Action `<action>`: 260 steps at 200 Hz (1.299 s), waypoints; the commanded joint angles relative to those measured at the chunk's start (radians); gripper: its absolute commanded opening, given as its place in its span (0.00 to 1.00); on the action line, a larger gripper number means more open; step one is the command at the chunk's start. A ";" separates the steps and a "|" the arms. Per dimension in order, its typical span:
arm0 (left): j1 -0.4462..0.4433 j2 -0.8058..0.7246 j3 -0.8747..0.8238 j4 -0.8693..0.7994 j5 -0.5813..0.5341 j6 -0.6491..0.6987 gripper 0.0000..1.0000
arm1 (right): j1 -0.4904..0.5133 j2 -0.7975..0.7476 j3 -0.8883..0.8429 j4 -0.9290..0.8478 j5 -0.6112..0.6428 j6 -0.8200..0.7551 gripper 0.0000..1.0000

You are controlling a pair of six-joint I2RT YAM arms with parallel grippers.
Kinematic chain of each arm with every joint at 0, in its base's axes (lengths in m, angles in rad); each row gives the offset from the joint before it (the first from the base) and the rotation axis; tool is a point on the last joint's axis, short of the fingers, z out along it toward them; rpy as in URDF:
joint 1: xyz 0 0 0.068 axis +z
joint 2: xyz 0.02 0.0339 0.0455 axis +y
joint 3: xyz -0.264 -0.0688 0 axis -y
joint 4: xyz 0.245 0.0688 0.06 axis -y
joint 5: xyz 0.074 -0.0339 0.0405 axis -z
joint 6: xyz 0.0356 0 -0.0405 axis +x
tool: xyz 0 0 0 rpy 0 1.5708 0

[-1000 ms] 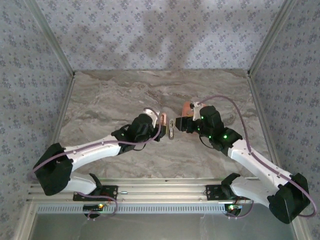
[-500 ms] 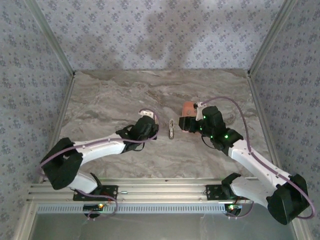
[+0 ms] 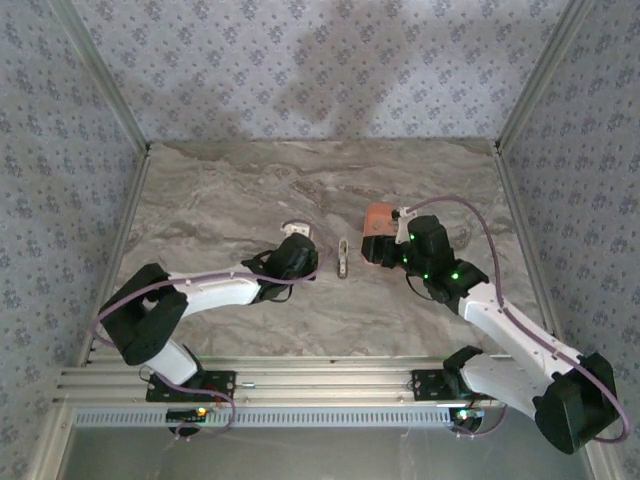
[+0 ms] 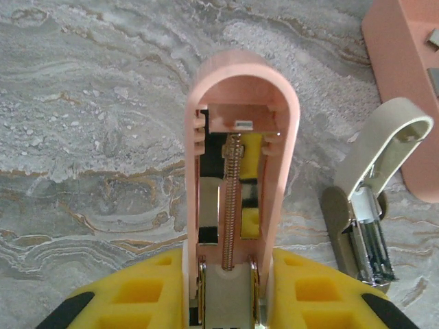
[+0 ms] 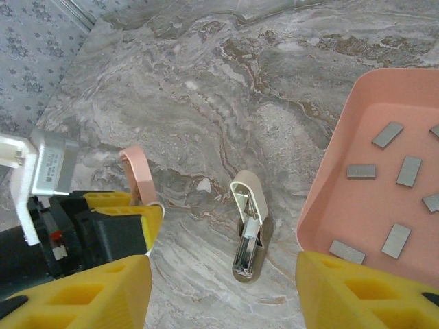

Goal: Load the staples into the stapler

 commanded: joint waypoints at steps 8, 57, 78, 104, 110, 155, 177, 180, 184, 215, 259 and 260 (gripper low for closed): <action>0.006 0.017 0.012 0.047 -0.011 -0.019 0.14 | -0.011 -0.023 -0.017 0.001 0.000 0.017 0.58; 0.015 0.032 0.021 0.050 -0.010 -0.021 0.14 | -0.013 -0.028 -0.011 0.003 0.000 0.010 0.58; 0.017 0.033 0.023 0.050 -0.007 -0.021 0.14 | -0.014 -0.027 -0.015 0.003 -0.003 0.013 0.58; 0.018 0.039 0.028 0.051 -0.004 -0.021 0.14 | -0.014 -0.027 -0.017 0.004 -0.005 0.016 0.58; 0.019 0.041 0.028 0.052 -0.003 -0.021 0.14 | -0.014 -0.028 -0.016 0.004 -0.005 0.014 0.58; 0.018 0.059 0.037 0.055 0.000 -0.019 0.14 | -0.014 -0.028 -0.018 0.004 -0.005 0.014 0.58; 0.020 0.072 0.042 0.065 -0.003 -0.018 0.14 | -0.015 -0.028 -0.020 0.003 -0.007 0.016 0.58; 0.021 0.074 0.042 0.068 -0.003 -0.017 0.14 | -0.015 -0.029 -0.019 0.003 -0.008 0.017 0.58; 0.020 0.077 0.045 0.070 0.000 -0.016 0.14 | -0.014 -0.030 -0.020 0.001 -0.008 0.016 0.58; 0.020 0.096 0.059 0.066 0.021 -0.019 0.14 | -0.015 -0.037 -0.022 -0.004 -0.006 0.016 0.58; 0.020 0.126 0.064 0.084 0.030 -0.032 0.15 | -0.016 -0.044 -0.031 -0.004 -0.006 0.021 0.58; 0.020 0.127 0.064 0.084 0.029 -0.031 0.15 | -0.016 -0.045 -0.032 -0.004 -0.006 0.021 0.58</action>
